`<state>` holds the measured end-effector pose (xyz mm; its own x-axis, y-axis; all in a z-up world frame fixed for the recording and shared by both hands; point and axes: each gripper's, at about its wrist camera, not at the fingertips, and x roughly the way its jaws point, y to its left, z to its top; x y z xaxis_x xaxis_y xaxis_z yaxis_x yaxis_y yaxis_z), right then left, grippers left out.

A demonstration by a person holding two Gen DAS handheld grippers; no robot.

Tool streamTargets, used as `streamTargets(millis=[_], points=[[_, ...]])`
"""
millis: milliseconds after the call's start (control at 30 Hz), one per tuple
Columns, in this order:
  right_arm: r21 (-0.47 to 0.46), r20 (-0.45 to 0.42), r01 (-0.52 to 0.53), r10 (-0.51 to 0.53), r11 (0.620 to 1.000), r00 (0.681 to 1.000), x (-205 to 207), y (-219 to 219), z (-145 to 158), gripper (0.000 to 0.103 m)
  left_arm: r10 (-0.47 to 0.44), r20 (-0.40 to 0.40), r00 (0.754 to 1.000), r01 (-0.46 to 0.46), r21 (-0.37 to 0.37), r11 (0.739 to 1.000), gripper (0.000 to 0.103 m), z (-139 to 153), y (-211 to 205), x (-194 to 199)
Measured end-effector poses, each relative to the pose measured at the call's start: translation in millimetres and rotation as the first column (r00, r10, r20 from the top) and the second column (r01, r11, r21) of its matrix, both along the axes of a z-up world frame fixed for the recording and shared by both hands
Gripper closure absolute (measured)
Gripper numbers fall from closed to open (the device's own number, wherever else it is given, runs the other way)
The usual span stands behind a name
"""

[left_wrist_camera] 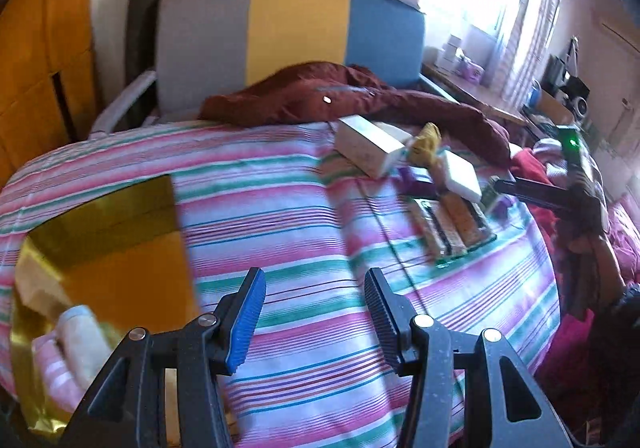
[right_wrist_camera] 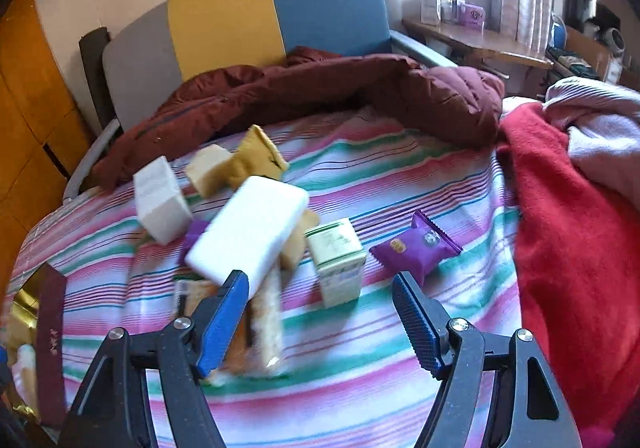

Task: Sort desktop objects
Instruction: 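Move both open grippers back to the pile of items, then grasp the green-white box with the right gripper while the left grasps a cracker packet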

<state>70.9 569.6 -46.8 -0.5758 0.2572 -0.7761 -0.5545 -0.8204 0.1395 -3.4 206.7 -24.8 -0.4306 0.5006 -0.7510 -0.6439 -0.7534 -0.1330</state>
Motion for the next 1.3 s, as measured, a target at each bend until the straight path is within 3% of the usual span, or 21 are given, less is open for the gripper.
streamTargets(millis=[167,267,333,367,833,1300], points=[[0.005,0.023,-0.010,0.010,1.000,1.000,-12,13,-17,0.033,-0.059,0.032,0.998,0.059,-0.029,0.998,0.051,-13,36,1],[0.002,0.041,-0.016,0.016,1.000,0.999,-19,19,-25,0.047,-0.090,0.054,0.995,0.092,-0.038,0.995,0.051,-21,58,0],[-0.003,0.044,-0.021,0.021,1.000,0.999,-23,21,-27,0.068,-0.106,0.071,0.992,0.109,-0.040,0.993,0.051,-26,73,0],[0.009,0.051,-0.012,0.012,1.000,0.999,-24,22,-28,0.073,-0.115,0.076,0.991,0.118,-0.040,0.992,0.051,-29,80,0],[0.007,-0.042,0.006,-0.005,1.000,0.999,-13,28,-6,0.073,-0.203,0.134,0.970,0.213,-0.071,0.974,0.047,-58,183,-3],[0.002,-0.102,-0.001,0.002,1.000,0.995,-7,29,5,0.073,-0.169,0.183,0.969,0.200,-0.169,0.965,0.039,-92,236,-19]])
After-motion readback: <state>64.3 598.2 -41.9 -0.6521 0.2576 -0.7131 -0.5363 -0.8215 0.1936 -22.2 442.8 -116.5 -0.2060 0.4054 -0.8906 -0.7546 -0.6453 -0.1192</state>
